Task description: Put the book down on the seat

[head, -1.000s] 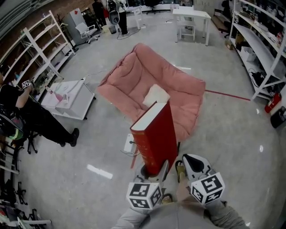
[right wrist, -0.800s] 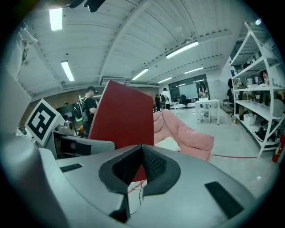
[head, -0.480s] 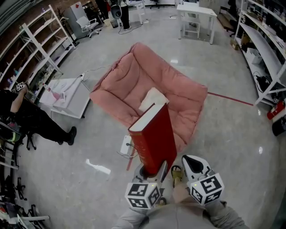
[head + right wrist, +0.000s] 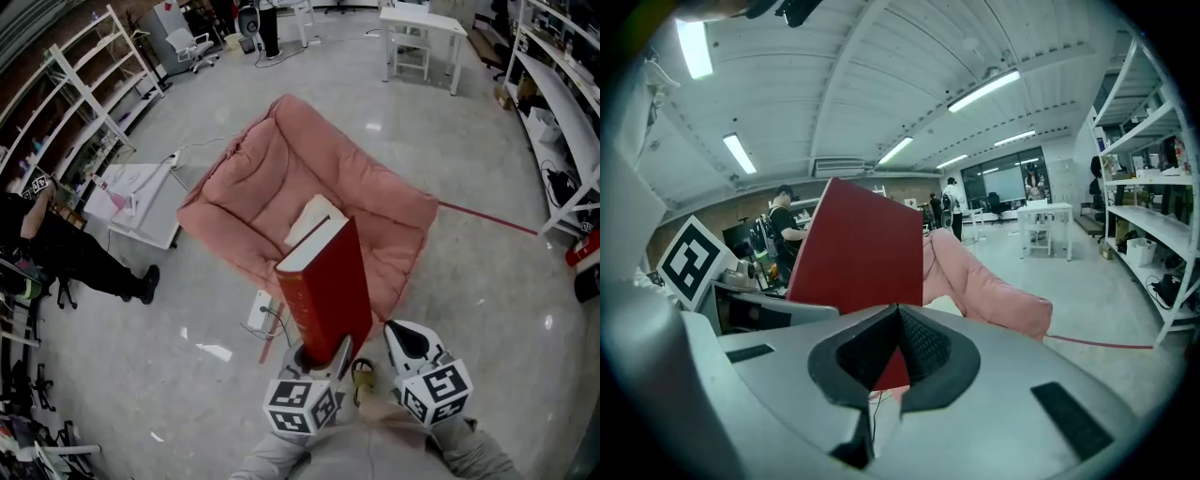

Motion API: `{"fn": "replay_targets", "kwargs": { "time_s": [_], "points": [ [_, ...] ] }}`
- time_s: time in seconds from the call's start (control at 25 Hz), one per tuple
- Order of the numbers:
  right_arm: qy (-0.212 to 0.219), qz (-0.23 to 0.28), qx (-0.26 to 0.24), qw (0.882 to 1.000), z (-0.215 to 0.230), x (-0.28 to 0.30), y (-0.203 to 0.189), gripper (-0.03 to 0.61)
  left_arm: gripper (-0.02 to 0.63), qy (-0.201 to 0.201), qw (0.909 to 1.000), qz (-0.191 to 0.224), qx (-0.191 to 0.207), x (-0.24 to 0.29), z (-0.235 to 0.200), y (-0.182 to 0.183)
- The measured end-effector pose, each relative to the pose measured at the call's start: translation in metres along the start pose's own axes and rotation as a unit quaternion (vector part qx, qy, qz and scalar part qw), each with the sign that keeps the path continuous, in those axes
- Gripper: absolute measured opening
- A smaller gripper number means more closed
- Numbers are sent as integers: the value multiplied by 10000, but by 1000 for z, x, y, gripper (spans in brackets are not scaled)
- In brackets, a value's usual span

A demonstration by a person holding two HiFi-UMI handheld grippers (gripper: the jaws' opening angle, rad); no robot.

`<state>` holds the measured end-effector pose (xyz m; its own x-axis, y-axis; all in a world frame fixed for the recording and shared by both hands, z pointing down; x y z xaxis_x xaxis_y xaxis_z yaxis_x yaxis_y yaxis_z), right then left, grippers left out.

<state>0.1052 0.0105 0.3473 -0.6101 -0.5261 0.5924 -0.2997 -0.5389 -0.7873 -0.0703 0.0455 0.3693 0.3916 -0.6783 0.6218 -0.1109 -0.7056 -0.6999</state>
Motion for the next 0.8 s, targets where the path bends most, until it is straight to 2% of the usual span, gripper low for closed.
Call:
{"fn": "replay_targets", "kwargs": {
  "time_s": [0.32,0.8],
  "points": [
    [69,-38,-12,10000,43,17,10,5,236,4,10000,-63,-25,42,7,20],
    [-69,-331,138,9993,65,54,4,5,236,-70,9993,-371,-54,91,-16,27]
  ]
}}
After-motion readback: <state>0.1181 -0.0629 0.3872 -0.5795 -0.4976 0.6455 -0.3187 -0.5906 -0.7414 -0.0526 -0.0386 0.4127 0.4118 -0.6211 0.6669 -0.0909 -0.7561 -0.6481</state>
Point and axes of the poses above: the fingertips, and each gripper's own axes: x forward along the fingers, z to its right, y out of its top, the point moved 8 cm from there along -x, backward along the fingers, and after that the axes turned 15 degrees about -z, right-handed, at the moved point
